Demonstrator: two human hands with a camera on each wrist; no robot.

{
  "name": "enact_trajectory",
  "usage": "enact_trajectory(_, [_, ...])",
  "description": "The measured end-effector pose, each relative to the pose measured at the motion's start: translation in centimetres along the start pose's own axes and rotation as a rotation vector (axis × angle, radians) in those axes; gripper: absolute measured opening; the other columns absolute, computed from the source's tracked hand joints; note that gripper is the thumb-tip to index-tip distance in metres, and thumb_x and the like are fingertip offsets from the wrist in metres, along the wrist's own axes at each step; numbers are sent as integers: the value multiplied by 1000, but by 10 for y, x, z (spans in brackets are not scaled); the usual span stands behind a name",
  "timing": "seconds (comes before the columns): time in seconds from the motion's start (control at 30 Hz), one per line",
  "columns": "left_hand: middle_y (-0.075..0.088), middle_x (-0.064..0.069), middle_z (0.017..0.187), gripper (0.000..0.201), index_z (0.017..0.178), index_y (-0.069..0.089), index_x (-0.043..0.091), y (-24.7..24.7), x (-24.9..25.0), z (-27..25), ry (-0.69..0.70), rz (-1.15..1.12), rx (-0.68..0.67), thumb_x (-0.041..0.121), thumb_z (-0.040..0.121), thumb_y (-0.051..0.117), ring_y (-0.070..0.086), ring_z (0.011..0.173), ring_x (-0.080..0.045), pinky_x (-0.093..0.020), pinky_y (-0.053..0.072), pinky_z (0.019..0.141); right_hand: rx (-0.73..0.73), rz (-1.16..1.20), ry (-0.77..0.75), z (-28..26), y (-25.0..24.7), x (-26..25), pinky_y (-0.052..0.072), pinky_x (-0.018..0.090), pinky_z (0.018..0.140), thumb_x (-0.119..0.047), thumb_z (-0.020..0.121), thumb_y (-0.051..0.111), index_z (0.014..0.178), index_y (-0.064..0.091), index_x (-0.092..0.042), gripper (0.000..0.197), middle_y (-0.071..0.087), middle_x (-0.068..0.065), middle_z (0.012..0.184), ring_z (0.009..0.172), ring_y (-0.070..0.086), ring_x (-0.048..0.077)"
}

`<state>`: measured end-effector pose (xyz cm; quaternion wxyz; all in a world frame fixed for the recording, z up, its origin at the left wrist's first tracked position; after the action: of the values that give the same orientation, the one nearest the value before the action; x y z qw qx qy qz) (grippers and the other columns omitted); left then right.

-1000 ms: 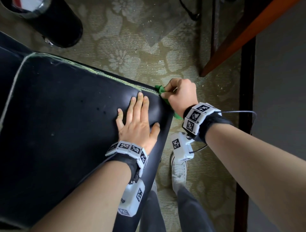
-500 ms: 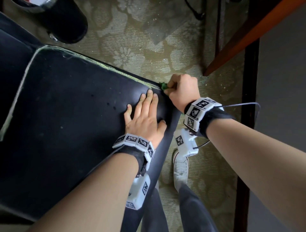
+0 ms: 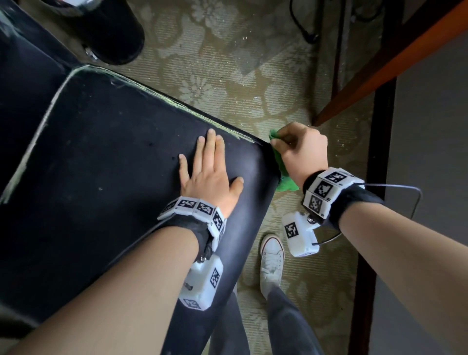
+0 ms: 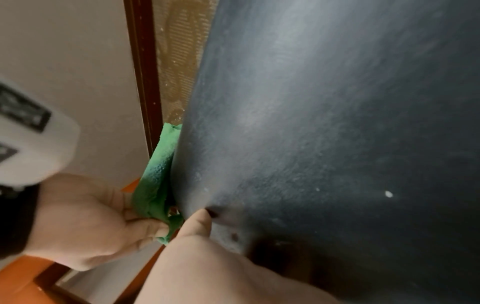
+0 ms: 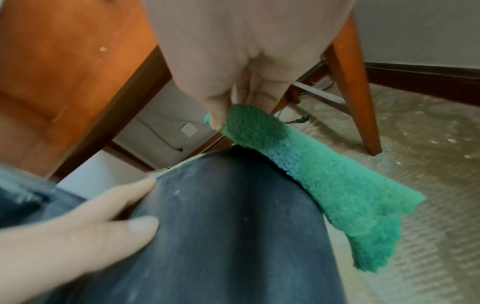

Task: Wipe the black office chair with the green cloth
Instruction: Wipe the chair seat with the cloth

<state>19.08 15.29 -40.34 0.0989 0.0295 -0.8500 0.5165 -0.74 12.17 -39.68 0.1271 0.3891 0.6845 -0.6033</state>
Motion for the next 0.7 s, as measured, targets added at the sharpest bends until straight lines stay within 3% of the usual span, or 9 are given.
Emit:
enact_trajectory(0.13, [-23,7,163,90,158,-11,20,6,0,2,-22,-9,-27,51,95,46,-19,151,-12,-52,-7,121,-7,-125,-180,-2,21,-12,27,21,66,-15,85,70,89,75,-10,8,64,15,83,79,60,33])
enact_trajectory(0.23, [-24,8,163,90,158,-12,21,5,-1,2,-19,-11,-40,52,96,45,-19,151,-12,-51,-7,121,-29,-158,-212,-2,28,-20,33,29,65,-9,87,64,89,74,-6,11,61,18,85,77,59,36])
enact_trajectory(0.47, [-26,9,162,92,157,-13,23,7,-2,5,-32,-66,-66,50,95,48,-21,150,-11,-51,-10,121,-87,-164,-180,8,33,-32,41,27,67,-9,75,70,80,70,-11,5,69,8,82,77,62,28])
enact_trajectory(0.7, [-27,9,162,92,157,-14,23,7,-4,3,4,-66,-78,51,95,49,-22,150,-10,-49,-11,121,-124,-239,-145,6,35,-26,42,30,67,-5,71,64,74,67,-10,7,66,10,83,78,61,31])
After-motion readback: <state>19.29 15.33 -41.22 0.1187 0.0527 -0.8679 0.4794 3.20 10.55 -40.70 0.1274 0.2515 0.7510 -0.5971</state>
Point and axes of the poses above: each hand's wrist, its own z-axis towards the middle knuckle, its own y-axis out of the palm, x = y × z, the point moved 7 cm from there along z, towards the middle knuckle
